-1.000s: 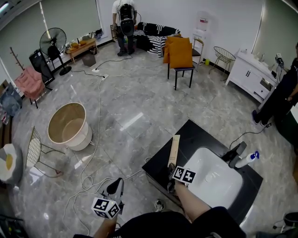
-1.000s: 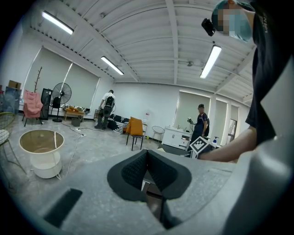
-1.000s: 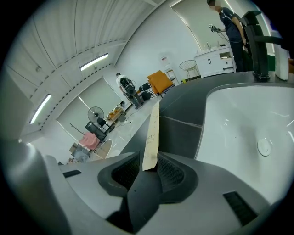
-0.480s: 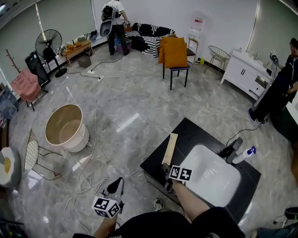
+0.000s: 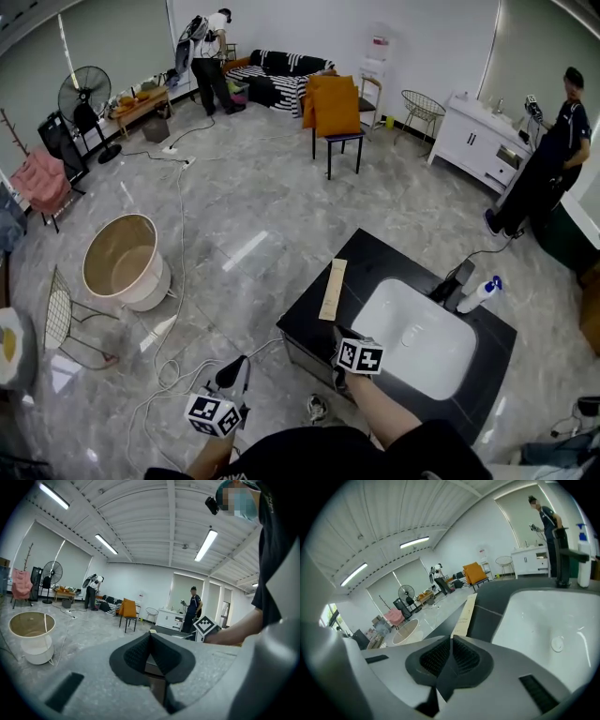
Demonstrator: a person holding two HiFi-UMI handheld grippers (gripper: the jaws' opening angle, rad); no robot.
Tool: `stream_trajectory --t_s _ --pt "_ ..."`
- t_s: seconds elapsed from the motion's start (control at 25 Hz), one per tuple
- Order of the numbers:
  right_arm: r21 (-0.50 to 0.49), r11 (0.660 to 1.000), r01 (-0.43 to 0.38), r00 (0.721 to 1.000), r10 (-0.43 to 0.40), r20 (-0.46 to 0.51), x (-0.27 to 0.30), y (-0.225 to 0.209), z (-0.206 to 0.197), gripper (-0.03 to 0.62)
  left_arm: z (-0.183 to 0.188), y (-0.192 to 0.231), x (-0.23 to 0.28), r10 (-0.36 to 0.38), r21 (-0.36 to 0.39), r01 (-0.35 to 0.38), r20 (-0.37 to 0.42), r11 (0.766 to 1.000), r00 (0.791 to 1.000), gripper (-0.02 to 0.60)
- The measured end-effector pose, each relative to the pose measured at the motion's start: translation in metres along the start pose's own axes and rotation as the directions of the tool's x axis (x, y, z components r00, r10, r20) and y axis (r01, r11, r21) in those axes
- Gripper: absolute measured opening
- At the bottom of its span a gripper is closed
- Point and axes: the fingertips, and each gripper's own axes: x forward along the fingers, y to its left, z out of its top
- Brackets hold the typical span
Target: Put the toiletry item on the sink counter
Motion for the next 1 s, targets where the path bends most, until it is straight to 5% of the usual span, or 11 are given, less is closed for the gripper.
stream_trajectory --t_s 0.56,1.0 --pt "-0.05 0.999 -0.016 0.967 0.028 0.255 -0.125 0.055 -0.004 -0.002 -0.009 -0.041 -0.048 -0.138 0.033 0.139 -0.016 0.99 0.99 0.006" --pt "-0.032 0.999 -0.003 0.951 0.013 0.308 -0.194 0.074 -0.042 -0.002 -0.026 -0.072 -0.087 -0.21 0.049 0.211 -0.028 0.976 0.977 0.006"
